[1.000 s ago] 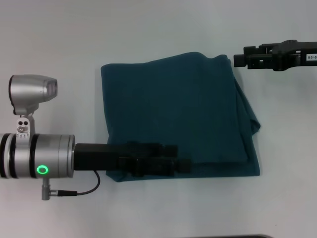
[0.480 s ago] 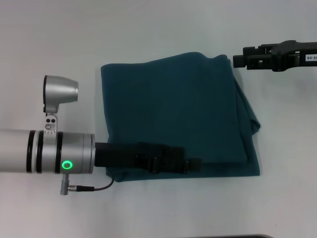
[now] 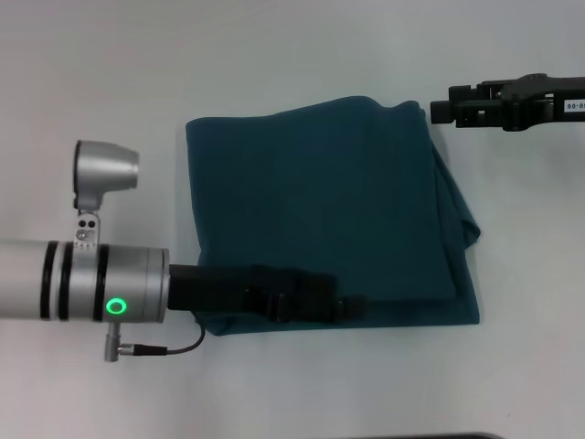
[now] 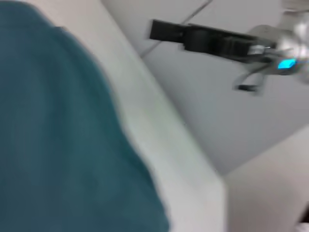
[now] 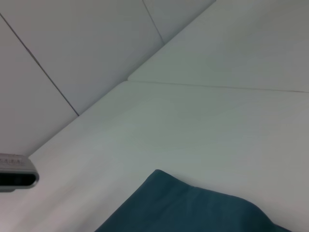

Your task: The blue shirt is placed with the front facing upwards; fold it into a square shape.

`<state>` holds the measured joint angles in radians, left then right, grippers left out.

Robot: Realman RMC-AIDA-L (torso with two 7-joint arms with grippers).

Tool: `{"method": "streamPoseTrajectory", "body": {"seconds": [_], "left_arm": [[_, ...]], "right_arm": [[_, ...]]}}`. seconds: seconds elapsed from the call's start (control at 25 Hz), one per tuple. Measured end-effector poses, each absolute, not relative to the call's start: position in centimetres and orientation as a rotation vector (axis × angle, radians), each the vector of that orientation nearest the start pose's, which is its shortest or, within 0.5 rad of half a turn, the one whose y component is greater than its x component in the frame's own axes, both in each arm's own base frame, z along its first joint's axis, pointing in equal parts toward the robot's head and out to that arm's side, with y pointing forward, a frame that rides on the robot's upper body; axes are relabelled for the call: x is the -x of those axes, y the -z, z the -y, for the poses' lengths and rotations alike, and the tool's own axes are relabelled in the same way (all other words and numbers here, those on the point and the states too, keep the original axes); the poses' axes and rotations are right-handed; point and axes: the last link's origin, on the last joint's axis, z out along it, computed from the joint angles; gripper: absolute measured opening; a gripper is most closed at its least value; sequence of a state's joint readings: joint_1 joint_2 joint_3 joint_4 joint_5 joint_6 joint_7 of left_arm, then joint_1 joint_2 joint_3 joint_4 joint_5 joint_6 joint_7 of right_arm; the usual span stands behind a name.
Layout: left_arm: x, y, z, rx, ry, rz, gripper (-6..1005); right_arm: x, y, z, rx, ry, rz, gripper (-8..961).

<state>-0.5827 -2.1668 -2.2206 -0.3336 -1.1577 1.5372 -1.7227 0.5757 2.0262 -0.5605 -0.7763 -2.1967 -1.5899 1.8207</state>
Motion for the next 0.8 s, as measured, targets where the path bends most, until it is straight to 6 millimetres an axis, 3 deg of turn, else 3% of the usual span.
{"method": "streamPoseTrajectory", "body": {"seconds": [0.24, 0.56, 0.8], "left_arm": [[21.7, 8.3, -25.6, 3.072, 0.947, 1.354, 912], [22.4, 5.5, -26.4, 2.953, 1.101, 1.287, 913], [22.8, 4.7, -26.6, 2.915, 1.122, 1.279, 913]], "right_arm": [[-27.4, -4.6, -34.9, 2.599, -0.562, -1.088, 660], [-27.7, -4.9, -34.7, 2.591, -0.568, -1.078, 665], [-27.8, -5.1, -34.7, 2.587, -0.573, -1.074, 669]]}}
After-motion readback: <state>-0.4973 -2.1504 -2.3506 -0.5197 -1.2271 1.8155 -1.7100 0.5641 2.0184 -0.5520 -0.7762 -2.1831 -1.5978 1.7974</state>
